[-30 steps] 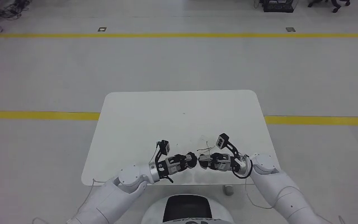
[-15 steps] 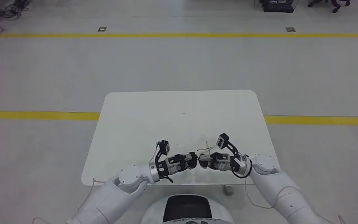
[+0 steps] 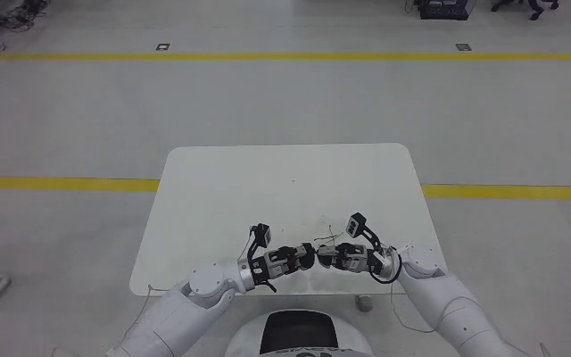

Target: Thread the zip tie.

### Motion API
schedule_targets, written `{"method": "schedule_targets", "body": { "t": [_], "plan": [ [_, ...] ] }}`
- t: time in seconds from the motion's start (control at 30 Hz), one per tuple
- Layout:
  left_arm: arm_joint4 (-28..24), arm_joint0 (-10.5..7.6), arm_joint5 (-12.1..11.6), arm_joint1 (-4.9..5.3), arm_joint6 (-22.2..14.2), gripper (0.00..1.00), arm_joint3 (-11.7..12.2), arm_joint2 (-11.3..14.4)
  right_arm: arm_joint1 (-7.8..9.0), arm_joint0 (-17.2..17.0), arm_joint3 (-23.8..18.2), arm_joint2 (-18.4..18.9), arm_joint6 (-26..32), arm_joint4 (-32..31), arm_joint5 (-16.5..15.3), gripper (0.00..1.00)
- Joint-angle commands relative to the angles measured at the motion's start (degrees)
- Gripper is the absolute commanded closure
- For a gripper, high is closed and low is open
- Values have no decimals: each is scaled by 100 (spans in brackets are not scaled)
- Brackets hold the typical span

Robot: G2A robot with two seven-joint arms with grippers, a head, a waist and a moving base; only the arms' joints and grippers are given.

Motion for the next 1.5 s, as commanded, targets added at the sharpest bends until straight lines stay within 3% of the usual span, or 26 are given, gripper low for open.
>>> {"method": "schedule_targets", "body": {
  "t": [0.0,1.47],
  "plan": [
    [7,1,-5,2,-7,87,-2,3,0,0,4,0,6,3,-2,100],
    [1,-29,-5,21,12,94,21,52,-5,28,-22,-57,136,12,-131,100]
  ]
}}
